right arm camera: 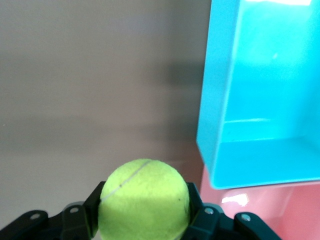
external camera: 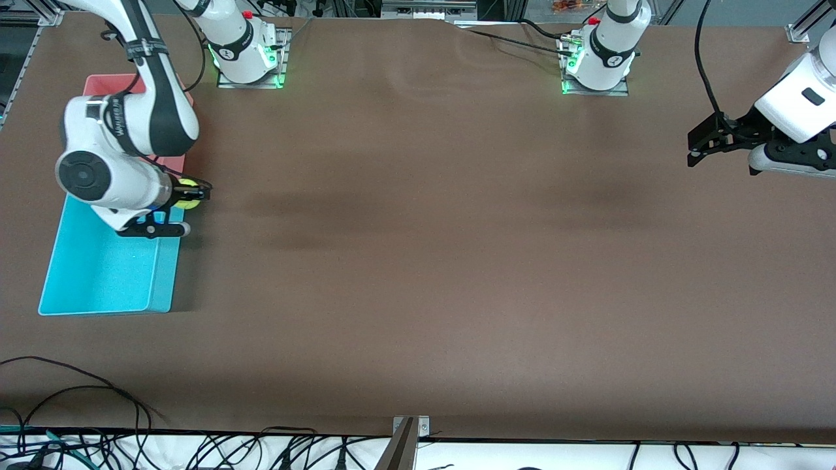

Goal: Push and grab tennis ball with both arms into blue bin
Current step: 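Carry the ball with the right gripper over the cyan bin, then open the right gripper to drop the ball into the cyan bin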

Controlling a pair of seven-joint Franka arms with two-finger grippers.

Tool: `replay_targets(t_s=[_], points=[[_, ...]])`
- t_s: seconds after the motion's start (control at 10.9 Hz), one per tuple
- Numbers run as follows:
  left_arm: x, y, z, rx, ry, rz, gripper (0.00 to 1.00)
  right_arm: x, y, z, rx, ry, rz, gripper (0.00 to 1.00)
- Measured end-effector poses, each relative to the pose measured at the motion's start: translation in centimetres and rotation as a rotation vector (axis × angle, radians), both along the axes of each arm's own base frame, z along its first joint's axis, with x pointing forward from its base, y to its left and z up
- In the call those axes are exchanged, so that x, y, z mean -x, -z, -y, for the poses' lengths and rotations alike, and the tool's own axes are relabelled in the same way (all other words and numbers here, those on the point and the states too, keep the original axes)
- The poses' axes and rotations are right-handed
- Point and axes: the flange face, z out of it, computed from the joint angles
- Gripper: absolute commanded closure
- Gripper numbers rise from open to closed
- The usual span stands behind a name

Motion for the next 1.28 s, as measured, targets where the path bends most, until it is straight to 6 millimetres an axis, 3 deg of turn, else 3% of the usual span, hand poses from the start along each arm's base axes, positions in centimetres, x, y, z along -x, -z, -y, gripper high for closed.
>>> replay_targets(t_s=[0.18,0.46,0.55,1.01,1.1,1.19,1.28], points=[[0.1,-0.4,-0.2,0.001,-0.003,0.001,0.00,-1.1,-1.5,3.3,-0.037,-0.092,-0.005,0.59],[0.1,-0.4,-0.3,0.001,-0.004,-0.004,0.00,-0.7,1.0,12.2,-0.113,-0.158,-0.068,0.59],[0.2,-0.4,-0.3,0.001,-0.004,-0.004,0.00,-0.7,2.2,14.2,-0.148,-0.170,-0.085,0.59],[0.2,-0.4,-0.3,0.001,-0.004,-0.009,0.00,-2.0,8.9,18.7,-0.329,-0.198,-0.120,0.55],[0.3,-0.4,-0.2,0.001,-0.001,-0.013,0.00,-2.1,9.6,19.1,-0.341,-0.208,-0.125,0.24],[0.3,-0.3,-0.1,0.000,0.002,-0.020,0.00,-2.0,10.0,19.4,-0.349,-0.215,-0.131,0.07],[0.4,-0.3,0.0,0.000,0.031,-0.025,0.00,-1.8,10.5,19.8,-0.355,-0.215,-0.138,0.04]])
